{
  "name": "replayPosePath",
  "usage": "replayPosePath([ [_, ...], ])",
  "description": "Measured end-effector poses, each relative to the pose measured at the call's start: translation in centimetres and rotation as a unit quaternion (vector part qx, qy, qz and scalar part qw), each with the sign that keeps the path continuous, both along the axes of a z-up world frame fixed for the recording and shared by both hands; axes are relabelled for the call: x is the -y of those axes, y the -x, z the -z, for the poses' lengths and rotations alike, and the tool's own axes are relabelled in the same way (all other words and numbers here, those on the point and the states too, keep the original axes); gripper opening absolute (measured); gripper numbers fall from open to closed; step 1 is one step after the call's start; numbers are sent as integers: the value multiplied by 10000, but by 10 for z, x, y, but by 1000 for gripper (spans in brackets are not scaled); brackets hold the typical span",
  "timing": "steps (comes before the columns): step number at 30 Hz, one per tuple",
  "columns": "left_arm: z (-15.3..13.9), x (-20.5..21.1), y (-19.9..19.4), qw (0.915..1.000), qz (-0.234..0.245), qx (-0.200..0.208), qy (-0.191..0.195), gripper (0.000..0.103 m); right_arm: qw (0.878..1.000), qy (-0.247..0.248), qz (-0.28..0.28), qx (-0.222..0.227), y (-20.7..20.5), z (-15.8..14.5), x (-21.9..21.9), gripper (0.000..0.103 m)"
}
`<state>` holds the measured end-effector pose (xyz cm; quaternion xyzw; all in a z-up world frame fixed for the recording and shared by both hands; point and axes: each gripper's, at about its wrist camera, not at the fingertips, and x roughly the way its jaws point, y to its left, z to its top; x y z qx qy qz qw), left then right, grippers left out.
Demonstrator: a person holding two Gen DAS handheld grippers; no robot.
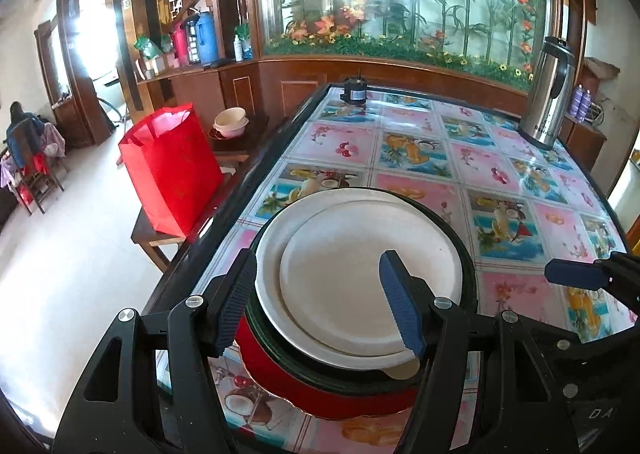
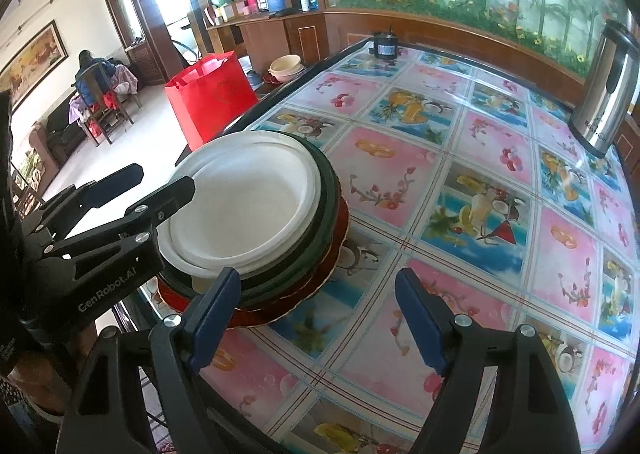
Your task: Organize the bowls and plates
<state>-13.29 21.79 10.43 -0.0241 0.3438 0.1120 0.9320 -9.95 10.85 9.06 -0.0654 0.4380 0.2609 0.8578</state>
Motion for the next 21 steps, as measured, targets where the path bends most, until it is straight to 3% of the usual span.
replayPosePath([
  [6, -2, -1, 1, 9999, 51, 61, 84, 65, 10000, 27, -14, -28, -1, 2, 0, 80],
  [10, -2, -2, 1, 9999, 42, 55, 86, 74, 10000, 32, -25, -52, -2, 3, -1, 80],
  [21, -1, -6, 0, 9998, 21, 30, 189, 75, 10000, 22, -30, -70, -2, 5, 0, 80],
])
